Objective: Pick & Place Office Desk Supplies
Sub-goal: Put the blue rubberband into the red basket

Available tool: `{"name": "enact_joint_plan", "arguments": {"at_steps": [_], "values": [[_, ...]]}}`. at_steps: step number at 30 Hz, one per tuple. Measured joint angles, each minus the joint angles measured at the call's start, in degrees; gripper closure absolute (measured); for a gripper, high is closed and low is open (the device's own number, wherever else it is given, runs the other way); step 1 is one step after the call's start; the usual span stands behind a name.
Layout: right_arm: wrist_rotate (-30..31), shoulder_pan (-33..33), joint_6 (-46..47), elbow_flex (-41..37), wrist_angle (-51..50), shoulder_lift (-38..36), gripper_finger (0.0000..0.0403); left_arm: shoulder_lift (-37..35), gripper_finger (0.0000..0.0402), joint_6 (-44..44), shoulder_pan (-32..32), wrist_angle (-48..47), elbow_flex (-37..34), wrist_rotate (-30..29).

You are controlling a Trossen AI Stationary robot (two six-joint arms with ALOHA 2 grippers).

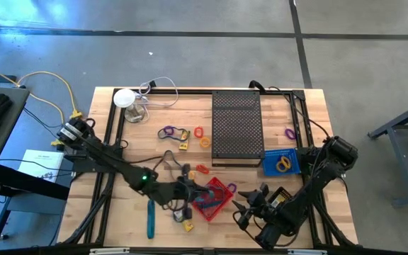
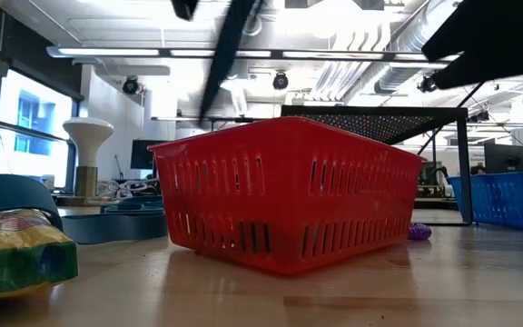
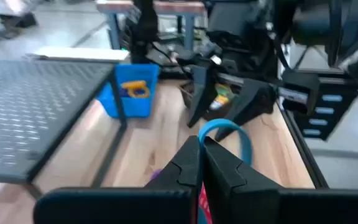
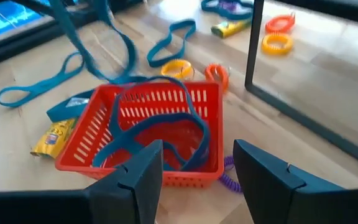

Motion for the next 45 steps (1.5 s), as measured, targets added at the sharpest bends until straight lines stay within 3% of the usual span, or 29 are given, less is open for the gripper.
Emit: {"name": "enact_joint_plan", "arguments": {"at_steps": [10,18,27,38,45], "values": [[-3.14,-1.48,-2.11,0.00,2.18,0.00,0.0220,6.35,0.0401,-2.93,0.88,5.56,0.00,4.15],[-2.79,-1.48,-2.54,0.00,2.54,0.00,0.0220,7.98,0.0401,-12.96,1.38,1.40,-0.02,7.18],[-1.53,-1.48,-4.45,0.00,3.75,0.00,0.0220,10.37,0.0401,-19.42,7.03,-1.11,0.00,22.78],[0.31,-1.48,-5.93,0.00,4.55,0.00,0.0220,12.61,0.0399,-19.45,7.63,-2.01,0.00,24.12],[0.11,-1.48,-5.93,0.00,4.92,0.00,0.0220,13.01,0.0360,-20.90,8.40,-3.64,0.00,23.58]]}}
